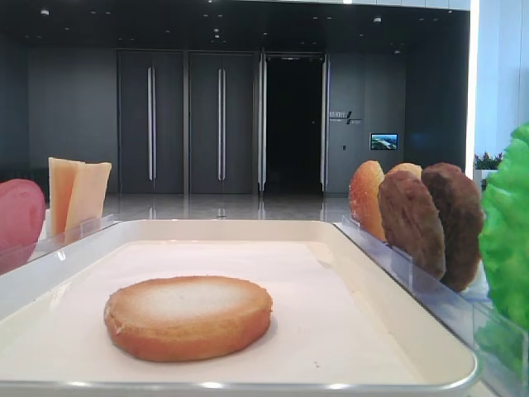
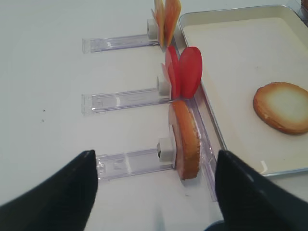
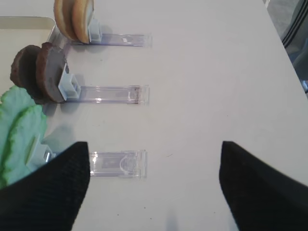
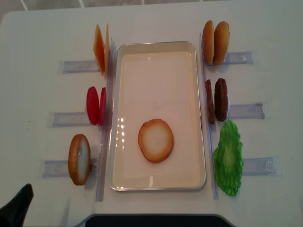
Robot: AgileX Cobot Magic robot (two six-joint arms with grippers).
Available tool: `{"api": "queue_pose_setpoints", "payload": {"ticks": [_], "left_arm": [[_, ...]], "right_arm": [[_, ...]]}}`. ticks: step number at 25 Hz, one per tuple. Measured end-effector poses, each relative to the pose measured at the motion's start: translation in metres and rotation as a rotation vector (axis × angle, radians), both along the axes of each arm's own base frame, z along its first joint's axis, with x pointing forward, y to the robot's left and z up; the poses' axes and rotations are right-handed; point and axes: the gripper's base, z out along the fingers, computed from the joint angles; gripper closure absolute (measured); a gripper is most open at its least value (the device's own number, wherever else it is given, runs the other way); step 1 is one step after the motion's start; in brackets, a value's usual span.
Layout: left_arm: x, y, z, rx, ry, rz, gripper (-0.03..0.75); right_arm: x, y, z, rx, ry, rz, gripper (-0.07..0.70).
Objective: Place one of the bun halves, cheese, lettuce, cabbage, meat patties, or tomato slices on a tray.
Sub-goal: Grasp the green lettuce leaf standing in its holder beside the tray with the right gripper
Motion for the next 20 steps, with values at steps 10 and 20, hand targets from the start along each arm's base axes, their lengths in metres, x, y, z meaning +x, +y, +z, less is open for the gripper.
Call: {"api": "queue_pose_setpoints", "payload": {"ticks": [10, 20], "left_arm": [[0.000, 0.000, 0.000, 0.000, 0.000, 0.000, 0.136], [0.000, 0.000, 0.000, 0.000, -0.001, 0.000, 0.136]], "right_arm": [[0.000, 0.000, 0.000, 0.000, 0.000, 0.000, 0.076], [0.015, 0.001, 0.004, 0.031, 0.121, -0.029, 0.076]]}}
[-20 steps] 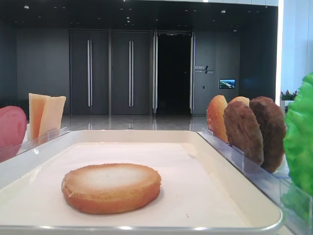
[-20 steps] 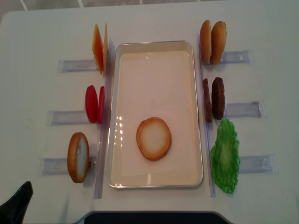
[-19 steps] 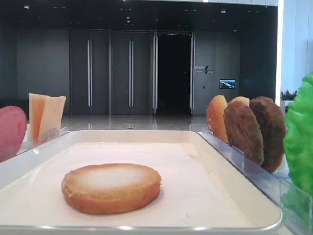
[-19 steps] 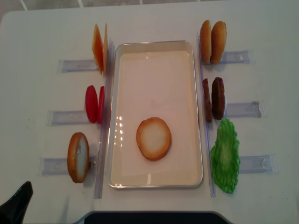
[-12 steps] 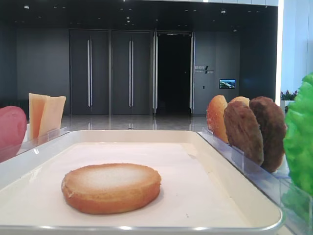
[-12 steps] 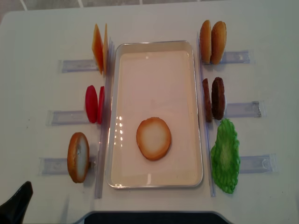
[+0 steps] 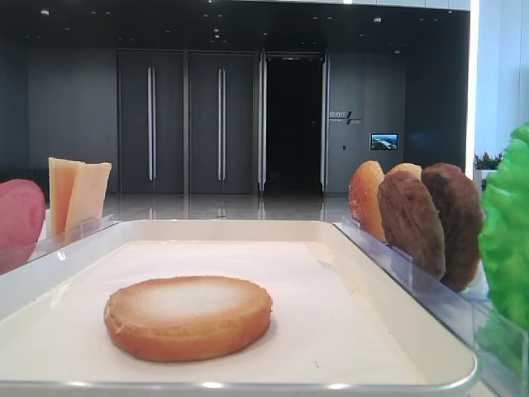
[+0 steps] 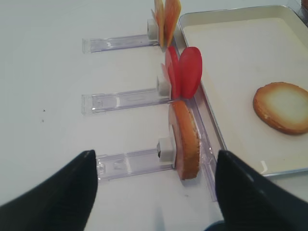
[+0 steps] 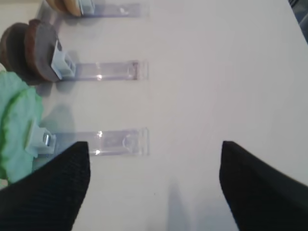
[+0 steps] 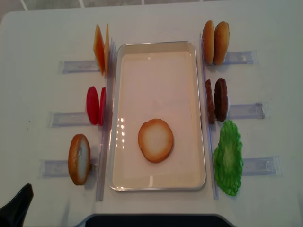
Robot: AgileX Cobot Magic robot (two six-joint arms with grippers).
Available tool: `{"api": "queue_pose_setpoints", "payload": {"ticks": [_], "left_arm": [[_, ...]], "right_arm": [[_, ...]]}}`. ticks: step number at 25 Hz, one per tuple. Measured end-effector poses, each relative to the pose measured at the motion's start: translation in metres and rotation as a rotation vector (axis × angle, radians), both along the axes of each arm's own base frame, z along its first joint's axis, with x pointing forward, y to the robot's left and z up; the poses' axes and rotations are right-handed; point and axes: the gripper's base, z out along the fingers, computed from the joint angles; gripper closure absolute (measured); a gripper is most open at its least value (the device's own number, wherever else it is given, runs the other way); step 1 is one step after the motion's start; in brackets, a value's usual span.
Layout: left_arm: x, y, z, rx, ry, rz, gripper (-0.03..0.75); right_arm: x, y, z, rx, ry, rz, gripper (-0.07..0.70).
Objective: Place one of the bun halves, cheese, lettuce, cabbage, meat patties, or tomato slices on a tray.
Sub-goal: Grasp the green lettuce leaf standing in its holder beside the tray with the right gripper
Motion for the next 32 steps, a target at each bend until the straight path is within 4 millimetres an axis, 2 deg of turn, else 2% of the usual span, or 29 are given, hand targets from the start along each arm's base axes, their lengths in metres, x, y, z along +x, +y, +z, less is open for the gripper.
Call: {"api": "queue_pose_setpoints", "payload": {"ticks": [4, 13, 17, 21, 28, 32], "left_arm": [[0.000, 0.000, 0.000, 0.000, -0.001, 0.000, 0.136], [0.000, 0.000, 0.000, 0.000, -0.004, 0.001, 0.136], [0.000, 0.000, 0.000, 0.000, -0.006, 0.001, 0.136], [0.000, 0.000, 0.000, 0.000, -0.006, 0.001, 0.136], [0.000, 0.000, 0.000, 0.000, -0.006, 0.001, 0.136], [0.000, 0.000, 0.000, 0.000, -0.006, 0.001, 0.136]], "right_arm": [[0.024, 0.002, 0.008, -0.013, 0.152, -0.001, 0.076], [0.100, 0.009, 0.024, -0.037, 0.447, -0.007, 0.076], [0.134, 0.013, 0.020, -0.041, 0.590, -0.020, 0.076], [0.145, 0.014, 0.020, -0.044, 0.627, -0.022, 0.076], [0.145, 0.014, 0.020, -0.045, 0.630, -0.021, 0.074], [0.144, 0.021, 0.020, -0.059, 0.629, 0.023, 0.074]]}}
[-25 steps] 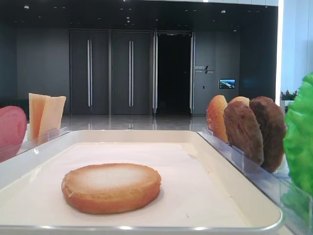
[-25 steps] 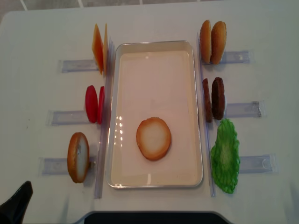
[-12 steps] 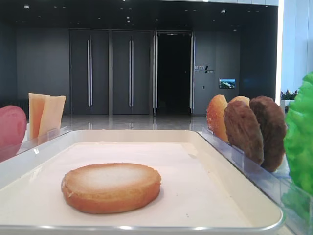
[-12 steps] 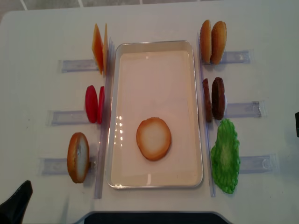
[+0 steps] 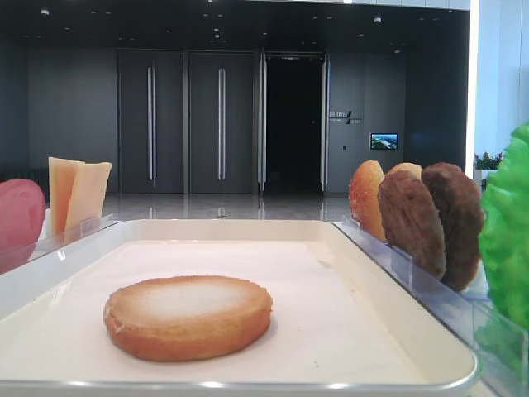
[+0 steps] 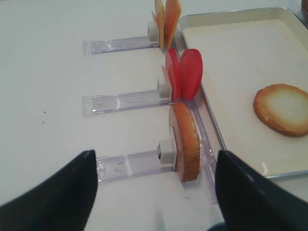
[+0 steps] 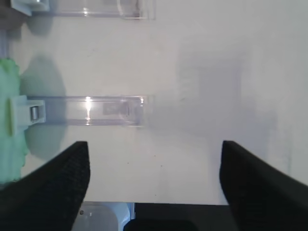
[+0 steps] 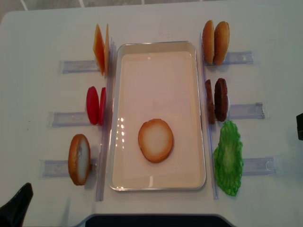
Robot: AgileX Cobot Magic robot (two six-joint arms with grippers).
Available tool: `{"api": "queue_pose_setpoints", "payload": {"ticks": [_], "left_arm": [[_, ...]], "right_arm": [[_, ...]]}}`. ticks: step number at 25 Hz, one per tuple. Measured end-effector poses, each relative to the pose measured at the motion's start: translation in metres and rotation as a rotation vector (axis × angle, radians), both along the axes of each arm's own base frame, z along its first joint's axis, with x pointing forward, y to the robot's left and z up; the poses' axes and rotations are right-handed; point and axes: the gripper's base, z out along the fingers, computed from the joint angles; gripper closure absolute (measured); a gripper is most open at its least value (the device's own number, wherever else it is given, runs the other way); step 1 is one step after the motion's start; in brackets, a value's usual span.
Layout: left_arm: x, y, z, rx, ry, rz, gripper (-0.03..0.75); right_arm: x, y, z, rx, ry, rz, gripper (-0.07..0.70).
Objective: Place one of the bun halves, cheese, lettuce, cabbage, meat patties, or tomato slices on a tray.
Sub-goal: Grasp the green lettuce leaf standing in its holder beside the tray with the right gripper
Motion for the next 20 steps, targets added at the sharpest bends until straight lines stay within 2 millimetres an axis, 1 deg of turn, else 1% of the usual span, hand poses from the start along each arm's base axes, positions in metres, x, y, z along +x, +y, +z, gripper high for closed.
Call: {"api": "queue_pose_setpoints", "payload": {"ticks": [4, 8, 14, 17, 20], "left_arm": [[0.000, 0.000, 0.000, 0.000, 0.000, 0.000, 0.136], [0.000, 0.000, 0.000, 0.000, 0.000, 0.000, 0.136], [0.000, 0.000, 0.000, 0.000, 0.000, 0.000, 0.136], [0.000, 0.000, 0.000, 0.000, 0.000, 0.000, 0.136], [0.000, 0.000, 0.000, 0.000, 0.000, 0.000, 0.136]], "right_arm": [[-0.003, 0.015, 0.000, 0.016, 0.003, 0.043, 0.074], [-0.010, 0.037, 0.000, 0.042, 0.011, 0.101, 0.074], [-0.029, 0.070, 0.000, 0.084, 0.031, 0.167, 0.074], [-0.036, 0.080, 0.000, 0.085, 0.023, 0.186, 0.074], [-0.041, 0.085, 0.000, 0.083, 0.016, 0.193, 0.074]]}}
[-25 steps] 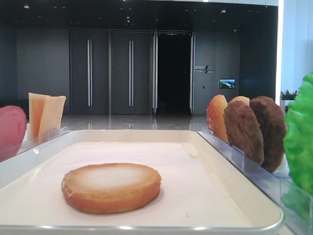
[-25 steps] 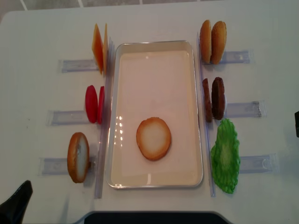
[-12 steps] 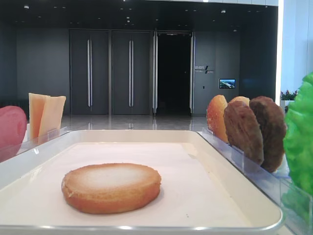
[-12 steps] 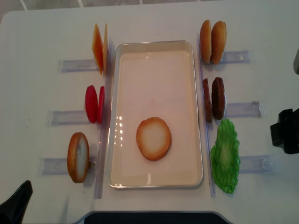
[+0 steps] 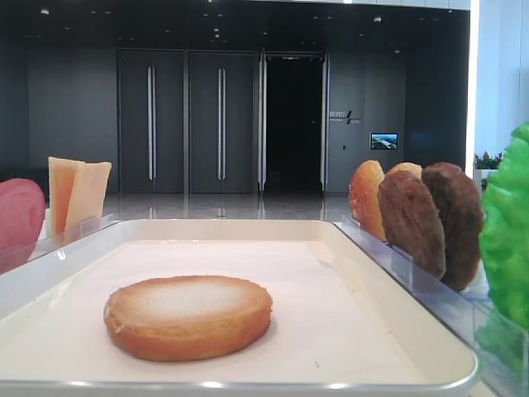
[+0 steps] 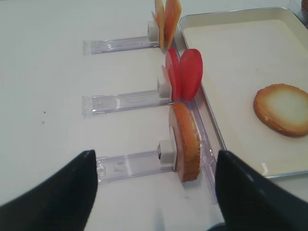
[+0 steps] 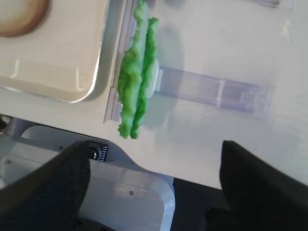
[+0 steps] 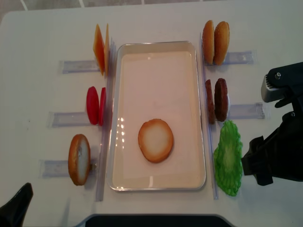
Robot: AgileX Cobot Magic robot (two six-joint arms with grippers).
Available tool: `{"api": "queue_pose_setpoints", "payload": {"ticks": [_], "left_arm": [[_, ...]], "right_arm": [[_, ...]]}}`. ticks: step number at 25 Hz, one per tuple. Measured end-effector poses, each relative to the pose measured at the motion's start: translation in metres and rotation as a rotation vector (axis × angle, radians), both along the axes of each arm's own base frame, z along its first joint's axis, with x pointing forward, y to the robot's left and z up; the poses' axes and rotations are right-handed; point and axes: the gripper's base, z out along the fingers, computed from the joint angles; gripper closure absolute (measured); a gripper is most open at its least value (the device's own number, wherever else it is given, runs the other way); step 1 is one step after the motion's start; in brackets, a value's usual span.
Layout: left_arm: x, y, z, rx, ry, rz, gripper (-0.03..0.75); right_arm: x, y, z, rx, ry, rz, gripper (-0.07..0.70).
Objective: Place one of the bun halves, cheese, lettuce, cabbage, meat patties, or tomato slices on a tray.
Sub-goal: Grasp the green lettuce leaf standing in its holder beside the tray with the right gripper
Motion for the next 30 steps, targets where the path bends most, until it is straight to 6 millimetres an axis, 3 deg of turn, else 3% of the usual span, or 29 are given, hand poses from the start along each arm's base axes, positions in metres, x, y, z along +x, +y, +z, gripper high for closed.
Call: {"api": "queue_pose_setpoints", "payload": {"ticks": [8, 17, 22, 30], "left_arm": [[0.000, 0.000, 0.000, 0.000, 0.000, 0.000, 0.136], [0.000, 0.000, 0.000, -0.004, 0.000, -0.003, 0.136], [0.000, -0.001, 0.000, -0.006, -0.001, -0.004, 0.136], [0.000, -0.001, 0.000, -0.006, -0.001, -0.004, 0.136]], "right_arm": [[0.004, 0.009, -0.001, 0.039, -0.030, -0.006, 0.074], [0.029, 0.036, -0.030, -0.060, 0.029, 0.057, 0.074], [0.043, 0.051, -0.034, -0.092, 0.037, 0.101, 0.074], [0.058, 0.047, -0.039, -0.123, 0.047, 0.097, 0.074]]}}
